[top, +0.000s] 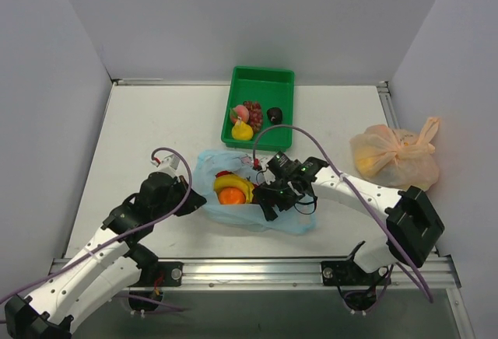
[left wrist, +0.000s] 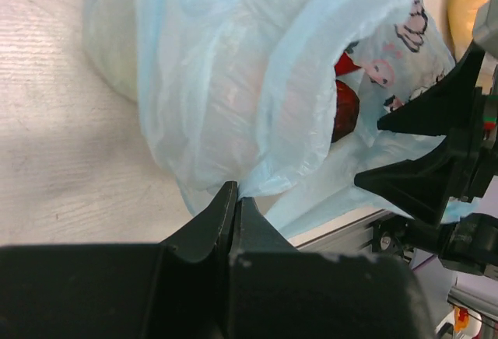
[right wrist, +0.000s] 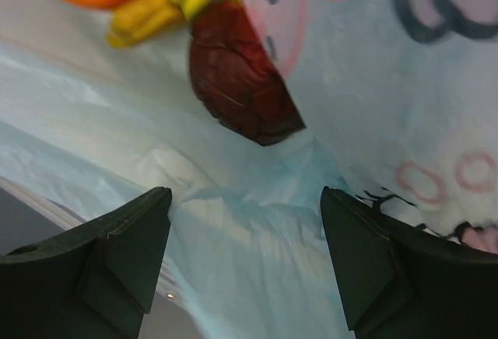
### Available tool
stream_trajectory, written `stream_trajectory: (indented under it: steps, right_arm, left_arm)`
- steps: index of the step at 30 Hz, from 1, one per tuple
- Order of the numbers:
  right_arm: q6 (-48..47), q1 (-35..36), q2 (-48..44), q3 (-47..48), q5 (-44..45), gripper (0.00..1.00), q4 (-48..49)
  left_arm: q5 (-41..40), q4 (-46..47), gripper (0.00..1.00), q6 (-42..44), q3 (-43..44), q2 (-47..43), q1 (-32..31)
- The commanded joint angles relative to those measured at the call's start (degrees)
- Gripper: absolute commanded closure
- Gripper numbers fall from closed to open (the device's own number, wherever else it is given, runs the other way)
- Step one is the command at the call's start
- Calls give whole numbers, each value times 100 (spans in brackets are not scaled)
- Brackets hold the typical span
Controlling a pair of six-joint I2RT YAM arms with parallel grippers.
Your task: Untie the knot of the plastic bag and take out the fruit
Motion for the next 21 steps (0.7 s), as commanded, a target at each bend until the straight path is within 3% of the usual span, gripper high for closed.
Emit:
stream_trajectory:
  steps: [1, 7, 16, 21]
  right_arm:
    - [-475, 23, -67, -281, 520, 22, -494]
    - [-528, 32, 478, -88, 601, 21, -644]
    - [-247, 67, -672, 745, 407, 21, -811]
    - [34, 199, -744, 1335, 170, 22, -706]
  left_arm:
    - [-592, -181, 100, -351, 132, 36, 31]
    - [-883, -67, 100, -756, -105, 36, 31]
    - [-453, 452, 100, -466, -167, 230, 31]
    - [-382, 469, 100, -431, -158, 291, 31]
